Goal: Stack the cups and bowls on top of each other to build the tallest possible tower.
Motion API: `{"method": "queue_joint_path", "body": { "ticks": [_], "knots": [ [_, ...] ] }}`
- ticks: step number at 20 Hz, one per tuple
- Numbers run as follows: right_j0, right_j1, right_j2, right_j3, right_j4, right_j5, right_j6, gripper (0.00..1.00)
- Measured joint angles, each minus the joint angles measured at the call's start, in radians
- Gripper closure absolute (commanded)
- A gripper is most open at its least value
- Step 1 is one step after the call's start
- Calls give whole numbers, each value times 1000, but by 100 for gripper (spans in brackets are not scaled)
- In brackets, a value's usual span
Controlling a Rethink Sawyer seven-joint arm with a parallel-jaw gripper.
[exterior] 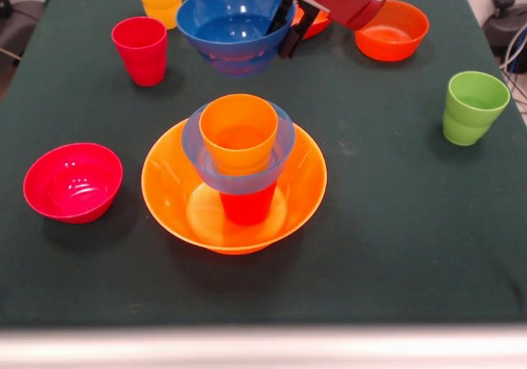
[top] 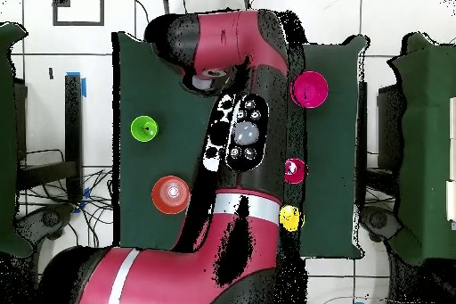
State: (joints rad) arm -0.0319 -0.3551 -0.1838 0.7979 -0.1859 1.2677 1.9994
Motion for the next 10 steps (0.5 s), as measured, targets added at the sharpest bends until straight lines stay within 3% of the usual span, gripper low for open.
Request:
{"method": "queue_joint_path", "body": {
  "ticks": [10],
  "knots": [
    [-9,29,1,-89,0,0,0,100]
  ]
}}
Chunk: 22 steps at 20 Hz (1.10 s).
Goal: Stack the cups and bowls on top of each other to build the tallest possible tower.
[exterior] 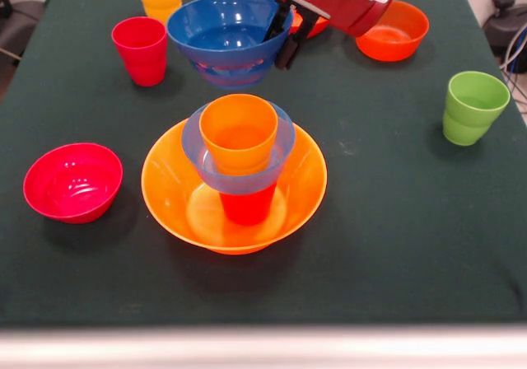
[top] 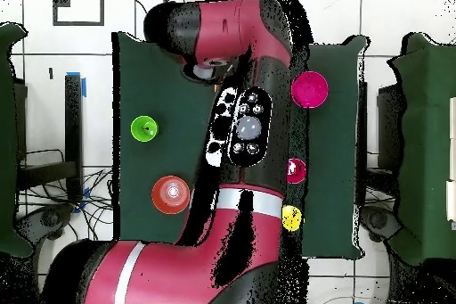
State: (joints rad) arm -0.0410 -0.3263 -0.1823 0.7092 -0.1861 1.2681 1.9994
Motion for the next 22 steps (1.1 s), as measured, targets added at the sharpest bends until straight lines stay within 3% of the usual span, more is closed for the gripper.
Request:
{"method": "queue_joint_path", "body": {
  "ticks": [22],
  "knots": [
    [0,47,0,-86,0,49,0,100]
  ]
}}
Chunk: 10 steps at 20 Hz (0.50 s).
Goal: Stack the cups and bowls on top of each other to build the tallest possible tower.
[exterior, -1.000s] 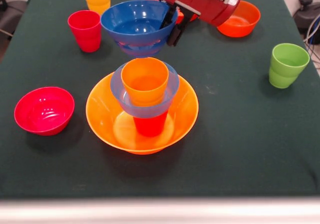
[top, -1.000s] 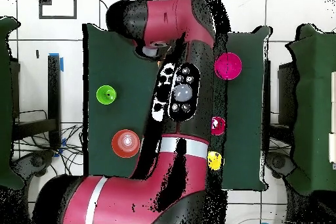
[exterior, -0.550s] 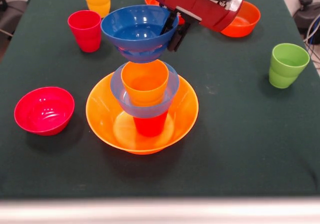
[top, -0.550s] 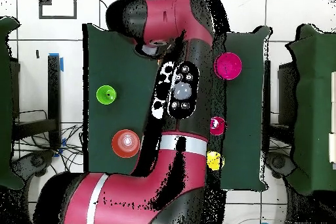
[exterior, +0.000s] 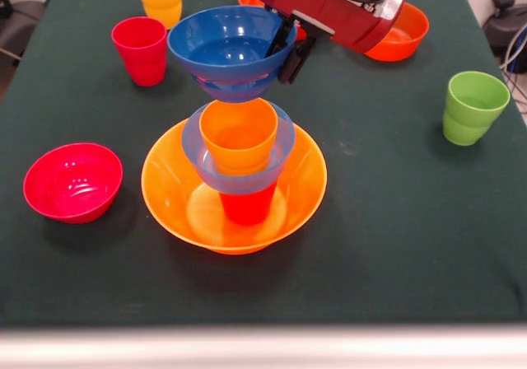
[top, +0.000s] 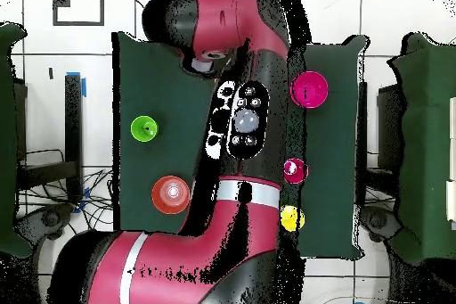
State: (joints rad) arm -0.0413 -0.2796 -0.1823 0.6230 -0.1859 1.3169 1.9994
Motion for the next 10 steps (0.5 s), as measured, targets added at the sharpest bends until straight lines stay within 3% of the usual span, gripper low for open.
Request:
{"method": "queue_joint_path", "body": {
  "ticks": [10],
  "knots": [
    [0,23,0,-59,0,18,0,100]
  ]
}}
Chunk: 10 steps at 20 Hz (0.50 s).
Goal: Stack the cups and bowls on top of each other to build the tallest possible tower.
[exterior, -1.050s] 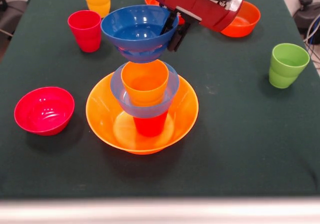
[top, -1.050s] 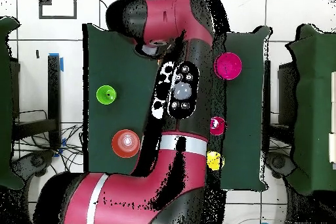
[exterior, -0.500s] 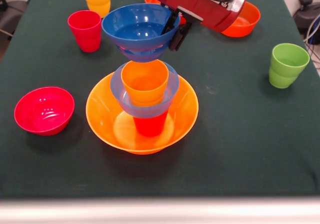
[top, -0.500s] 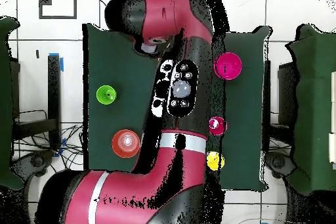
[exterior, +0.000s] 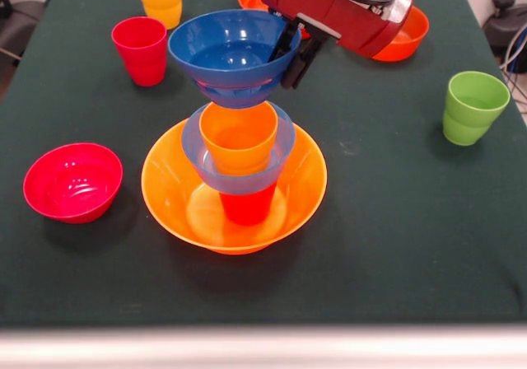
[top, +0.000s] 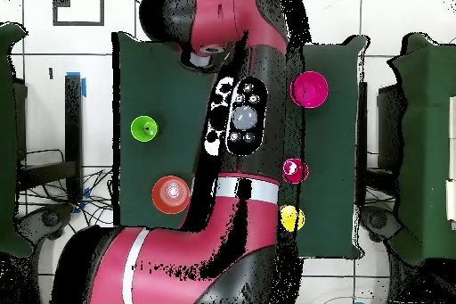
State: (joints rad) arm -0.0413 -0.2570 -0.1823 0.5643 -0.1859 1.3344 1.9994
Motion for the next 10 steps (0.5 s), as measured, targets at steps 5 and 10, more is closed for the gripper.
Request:
{"method": "queue_joint_path", "body": {
  "ticks": [5,10],
  "knots": [
    [0,8,0,-20,0,0,0,100],
    [0,19,0,-36,0,0,0,100]
  ]
}}
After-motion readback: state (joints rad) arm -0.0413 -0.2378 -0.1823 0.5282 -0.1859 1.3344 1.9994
